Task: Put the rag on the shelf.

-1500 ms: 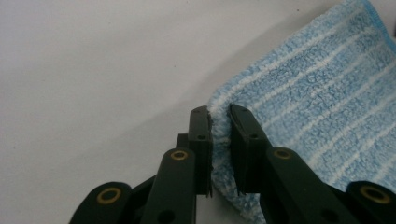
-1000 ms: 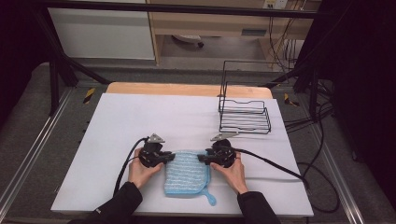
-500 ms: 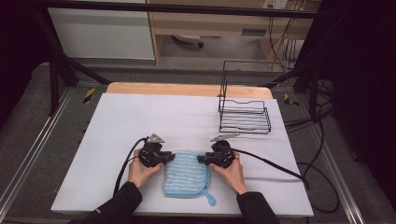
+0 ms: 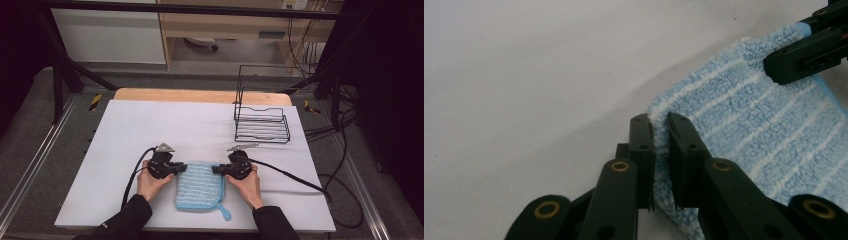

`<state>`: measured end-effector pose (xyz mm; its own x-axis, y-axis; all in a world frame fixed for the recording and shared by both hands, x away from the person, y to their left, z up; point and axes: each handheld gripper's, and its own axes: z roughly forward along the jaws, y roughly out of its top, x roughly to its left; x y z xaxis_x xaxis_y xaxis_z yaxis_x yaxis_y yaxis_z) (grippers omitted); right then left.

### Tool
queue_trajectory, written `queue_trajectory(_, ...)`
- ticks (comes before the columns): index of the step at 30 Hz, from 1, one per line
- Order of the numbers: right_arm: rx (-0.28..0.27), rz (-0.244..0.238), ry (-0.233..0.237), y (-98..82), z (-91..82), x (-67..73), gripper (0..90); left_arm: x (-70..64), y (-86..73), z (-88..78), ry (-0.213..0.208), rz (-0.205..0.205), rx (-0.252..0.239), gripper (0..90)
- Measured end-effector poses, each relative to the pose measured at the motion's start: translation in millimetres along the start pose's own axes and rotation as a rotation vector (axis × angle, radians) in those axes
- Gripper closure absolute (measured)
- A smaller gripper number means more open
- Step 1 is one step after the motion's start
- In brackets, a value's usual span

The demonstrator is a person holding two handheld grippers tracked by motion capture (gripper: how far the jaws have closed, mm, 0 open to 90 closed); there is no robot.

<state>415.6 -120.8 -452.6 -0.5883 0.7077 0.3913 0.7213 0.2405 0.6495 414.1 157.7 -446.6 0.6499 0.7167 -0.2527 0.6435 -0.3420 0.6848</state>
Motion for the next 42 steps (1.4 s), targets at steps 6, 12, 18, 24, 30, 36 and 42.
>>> queue_trajectory(6,-0.019,-0.004,0.011,1.6,-5.8,2.2,76.8,-1.1,1.4,-7.4,-0.01,-0.008,-0.032,82.5)
queue_trajectory(12,-0.055,-0.005,0.03,3.7,-13.1,5.3,76.8,-3.4,3.3,-18.3,-0.016,0.013,-0.074,82.6)
queue_trajectory(18,-0.1,-0.016,0.045,6.1,-21.8,8.1,76.8,-8.7,7.0,-28.9,-0.01,0.044,-0.124,82.6)
queue_trajectory(24,-0.151,-0.024,0.056,8.7,-30.9,11.2,76.9,-12.3,10.0,-37.4,-0.016,0.046,-0.152,82.6)
queue_trajectory(30,-0.198,-0.045,0.066,12.0,-42.9,14.4,77.0,-20.6,15.7,-51.0,-0.024,0.058,-0.203,82.8)
queue_trajectory(36,-0.235,-0.074,0.063,15.0,-54.1,19.6,77.3,-31.6,19.8,-61.6,-0.008,0.088,-0.245,83.0)
queue_trajectory(42,-0.279,-0.102,0.059,18.0,-68.5,24.0,77.8,-41.3,24.4,-71.1,-0.019,0.104,-0.286,83.1)
